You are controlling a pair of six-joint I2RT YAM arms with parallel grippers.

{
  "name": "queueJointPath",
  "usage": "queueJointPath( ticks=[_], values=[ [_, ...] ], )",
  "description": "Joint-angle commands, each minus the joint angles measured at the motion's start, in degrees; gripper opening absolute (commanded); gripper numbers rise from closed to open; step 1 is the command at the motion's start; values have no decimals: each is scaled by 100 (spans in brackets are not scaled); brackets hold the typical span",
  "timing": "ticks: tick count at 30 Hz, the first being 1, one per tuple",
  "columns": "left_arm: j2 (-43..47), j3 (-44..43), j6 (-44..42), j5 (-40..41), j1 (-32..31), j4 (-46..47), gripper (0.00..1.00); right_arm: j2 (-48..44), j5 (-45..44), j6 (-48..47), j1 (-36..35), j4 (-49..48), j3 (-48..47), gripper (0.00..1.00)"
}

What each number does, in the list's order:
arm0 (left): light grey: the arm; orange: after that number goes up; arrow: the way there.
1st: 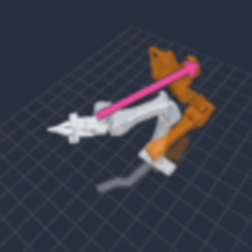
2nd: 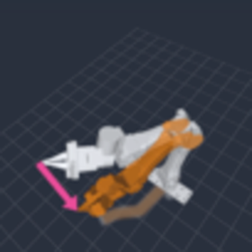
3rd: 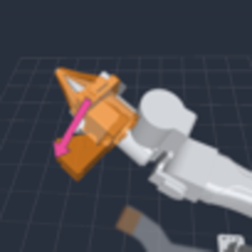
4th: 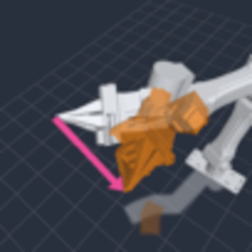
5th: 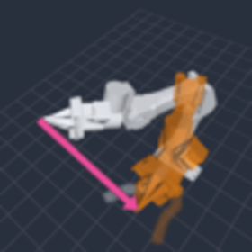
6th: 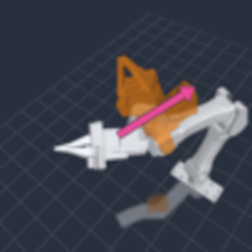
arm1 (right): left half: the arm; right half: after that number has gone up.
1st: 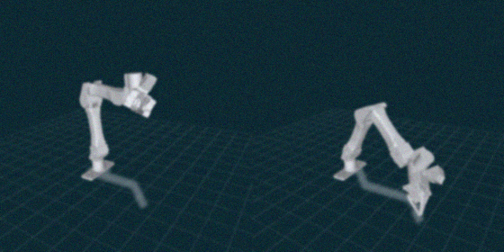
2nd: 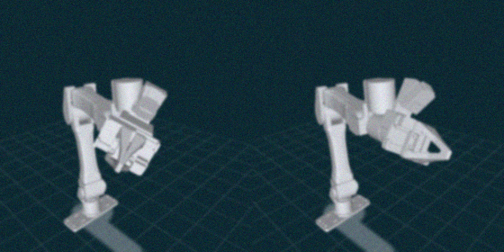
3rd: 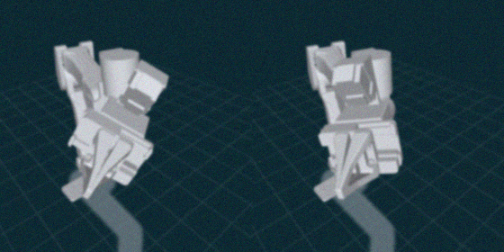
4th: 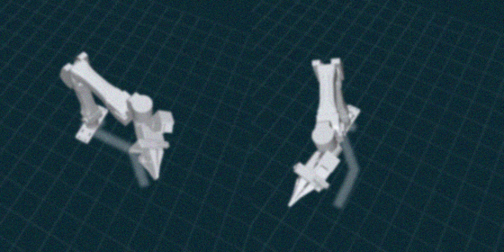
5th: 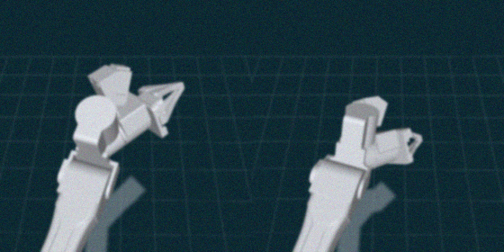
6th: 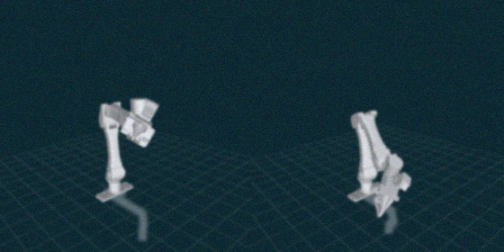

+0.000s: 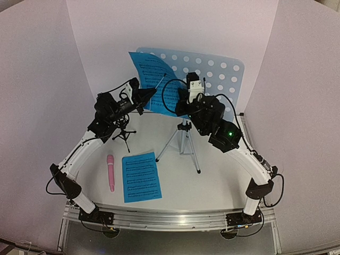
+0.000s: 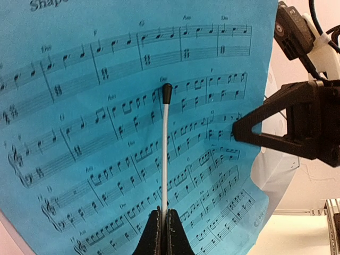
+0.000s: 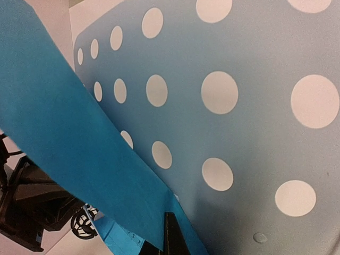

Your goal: Set up the instrument practice props

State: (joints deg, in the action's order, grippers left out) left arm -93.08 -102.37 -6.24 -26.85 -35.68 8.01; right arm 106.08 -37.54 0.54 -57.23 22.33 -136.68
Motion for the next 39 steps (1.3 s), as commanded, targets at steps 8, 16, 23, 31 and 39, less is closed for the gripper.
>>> queueJointPath(
  ticks=[8,16,23,31,39],
  values=[
    [-20,-28,-88,-154,-69,227,0,-304,-167,89,12,-567,164,0],
    [-3,-15,-98,-157,-71,223,0,-369,-235,96,16,-1069,448,0],
    [0,-7,-110,-158,-70,227,0,-439,-349,116,11,-1535,786,0],
    [7,55,-154,-119,-71,212,0,-490,-411,79,14,-1831,986,0],
    [-40,65,-198,-71,-81,199,3,-643,-421,121,17,-2023,1264,0]
  ],
)
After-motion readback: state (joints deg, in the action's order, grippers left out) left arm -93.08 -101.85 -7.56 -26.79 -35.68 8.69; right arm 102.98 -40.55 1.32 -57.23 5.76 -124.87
